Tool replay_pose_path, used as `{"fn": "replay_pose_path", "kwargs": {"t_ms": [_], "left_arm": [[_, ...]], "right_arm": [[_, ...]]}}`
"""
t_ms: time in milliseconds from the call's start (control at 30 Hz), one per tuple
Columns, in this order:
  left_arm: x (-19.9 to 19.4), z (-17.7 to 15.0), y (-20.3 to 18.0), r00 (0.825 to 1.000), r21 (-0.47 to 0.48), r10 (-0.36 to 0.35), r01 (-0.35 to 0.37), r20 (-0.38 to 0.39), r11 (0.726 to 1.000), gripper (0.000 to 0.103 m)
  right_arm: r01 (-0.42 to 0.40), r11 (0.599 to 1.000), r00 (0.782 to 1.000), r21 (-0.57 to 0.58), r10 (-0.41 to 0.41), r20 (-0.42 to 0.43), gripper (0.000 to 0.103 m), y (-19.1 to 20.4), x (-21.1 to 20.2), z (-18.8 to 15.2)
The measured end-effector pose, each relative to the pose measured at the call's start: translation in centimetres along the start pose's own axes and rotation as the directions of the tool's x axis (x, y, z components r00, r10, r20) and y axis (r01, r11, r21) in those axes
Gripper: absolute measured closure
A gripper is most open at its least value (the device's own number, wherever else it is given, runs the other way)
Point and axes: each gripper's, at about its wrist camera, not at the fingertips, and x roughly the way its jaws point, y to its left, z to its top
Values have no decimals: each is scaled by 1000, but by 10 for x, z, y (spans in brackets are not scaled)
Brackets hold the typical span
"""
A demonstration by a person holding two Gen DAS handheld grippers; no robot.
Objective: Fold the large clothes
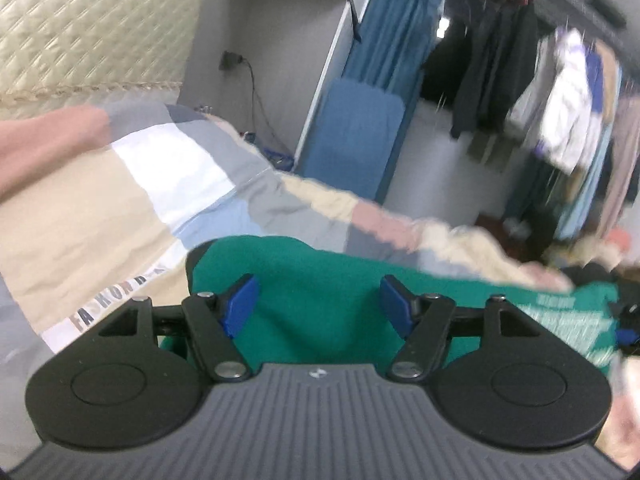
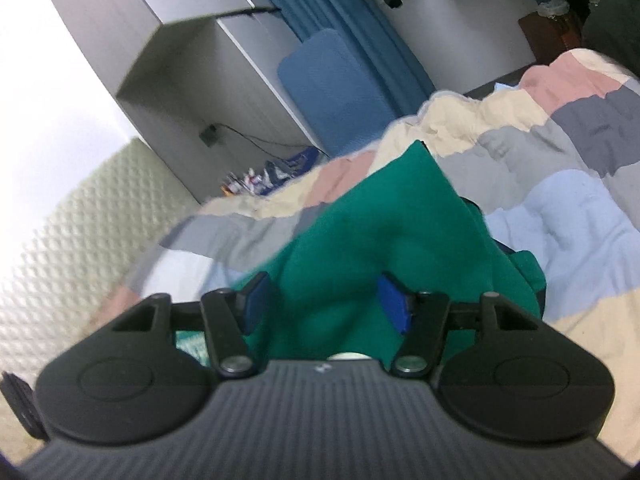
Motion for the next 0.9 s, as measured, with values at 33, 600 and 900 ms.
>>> {"fn": "replay_pose_path", "kwargs": {"t_ms": [33,600,900], "left_arm": [[9,-1,0,1000,11,18,-18,-6,1000,31],[136,-13,26,990,-84,-13,1,-138,996,30],[65,6,28,997,-165,-40,30,-60,986,22]], "right_arm": [[15,1000,1000,-7,-16,-21,42,-2,9,-1],[173,970,979,-174,-188,-74,43,-18,97,-20],[177,978,982,-109,-184,-51,39,0,56,-14]]}}
